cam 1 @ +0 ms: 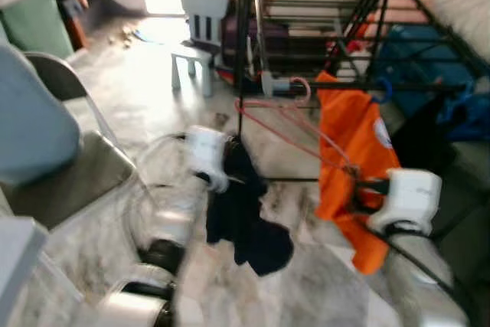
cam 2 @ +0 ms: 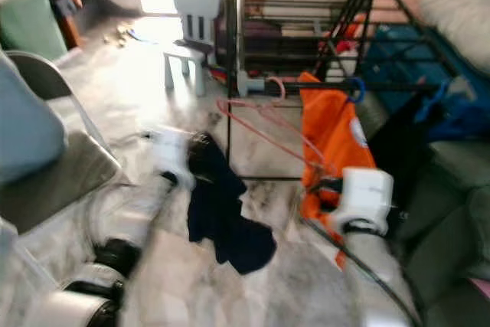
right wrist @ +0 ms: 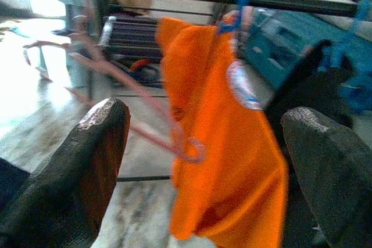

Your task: Hang hanger

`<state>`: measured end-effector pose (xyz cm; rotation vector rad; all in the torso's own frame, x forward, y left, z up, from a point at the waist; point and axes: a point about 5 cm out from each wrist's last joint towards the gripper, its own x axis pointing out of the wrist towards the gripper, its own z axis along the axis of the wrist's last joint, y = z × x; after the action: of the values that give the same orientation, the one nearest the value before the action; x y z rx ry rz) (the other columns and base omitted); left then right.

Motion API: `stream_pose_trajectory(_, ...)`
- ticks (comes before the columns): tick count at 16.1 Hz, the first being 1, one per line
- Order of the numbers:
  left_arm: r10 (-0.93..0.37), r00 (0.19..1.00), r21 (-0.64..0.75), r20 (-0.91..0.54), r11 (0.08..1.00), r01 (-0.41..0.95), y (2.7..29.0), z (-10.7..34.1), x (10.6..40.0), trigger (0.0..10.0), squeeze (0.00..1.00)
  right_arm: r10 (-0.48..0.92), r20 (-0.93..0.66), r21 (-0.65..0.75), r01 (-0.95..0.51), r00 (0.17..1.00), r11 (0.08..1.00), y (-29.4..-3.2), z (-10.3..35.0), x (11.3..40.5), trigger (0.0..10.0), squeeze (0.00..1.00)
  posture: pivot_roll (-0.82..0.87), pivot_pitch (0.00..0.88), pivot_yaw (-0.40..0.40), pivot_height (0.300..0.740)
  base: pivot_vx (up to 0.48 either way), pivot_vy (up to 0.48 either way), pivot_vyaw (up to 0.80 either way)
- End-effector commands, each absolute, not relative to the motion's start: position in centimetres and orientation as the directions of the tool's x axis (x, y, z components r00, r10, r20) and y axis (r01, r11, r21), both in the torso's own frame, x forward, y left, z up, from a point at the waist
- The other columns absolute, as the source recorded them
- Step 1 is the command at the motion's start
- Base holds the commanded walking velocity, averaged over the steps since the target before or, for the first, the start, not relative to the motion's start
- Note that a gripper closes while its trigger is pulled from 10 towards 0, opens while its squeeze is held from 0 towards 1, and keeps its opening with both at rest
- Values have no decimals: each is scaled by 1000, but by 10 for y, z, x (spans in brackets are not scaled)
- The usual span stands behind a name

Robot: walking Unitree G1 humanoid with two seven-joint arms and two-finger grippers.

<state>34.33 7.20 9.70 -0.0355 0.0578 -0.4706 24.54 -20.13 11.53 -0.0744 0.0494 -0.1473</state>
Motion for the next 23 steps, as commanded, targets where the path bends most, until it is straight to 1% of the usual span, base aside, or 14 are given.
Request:
stream_pose_trajectory(1, -432, 902, -16, -7, 902, 432, 84, 109, 350, 10000, 0, -124, -30, -65, 122, 992, 990, -194, 119, 247, 10000, 0, -39, 0, -53, 740, 322, 356, 0)
stream_pose_trajectory(5, -446, 895, -15, 3, 895, 446, 80, 111, 350, 10000, 0, -122, -26, -69, 120, 992, 990, -194, 119, 248, 10000, 0, -41, 0, -54, 740, 317, 361, 0)
stream_pose_trajectory(13, -470, 883, 6, -5, 883, 470, 76, 109, 348, 10000, 0, -136, -26, -74, 133, 990, 988, -195, 120, 250, 10000, 0, -41, 0, -54, 740, 471, 0, 0)
stream_pose_trajectory(15, -474, 880, 33, -19, 880, 474, 75, 108, 348, 10000, 0, -136, -30, -77, 133, 990, 988, -196, 119, 250, 10000, 0, -41, 0, -54, 740, 458, 0, 0)
stream_pose_trajectory(17, -472, 882, -1, -15, 882, 472, 75, 108, 348, 10000, 0, -137, -37, -82, 134, 990, 988, -196, 118, 250, 10000, 0, -42, 0, -54, 740, 444, 0, 0)
stream_pose_trajectory(22, -478, 878, -17, -18, 878, 478, 72, 106, 346, 10000, 0, -129, -59, -95, 124, 990, 988, -196, 115, 248, 10000, 0, -40, 0, -61, 740, 0, 0, 0)
stream_pose_trajectory(23, -478, 878, -17, -20, 878, 478, 72, 106, 346, 10000, 0, -139, -84, -129, 127, 987, 983, -203, 111, 244, 10000, 0, -37, 0, -62, 740, 0, 0, 0)
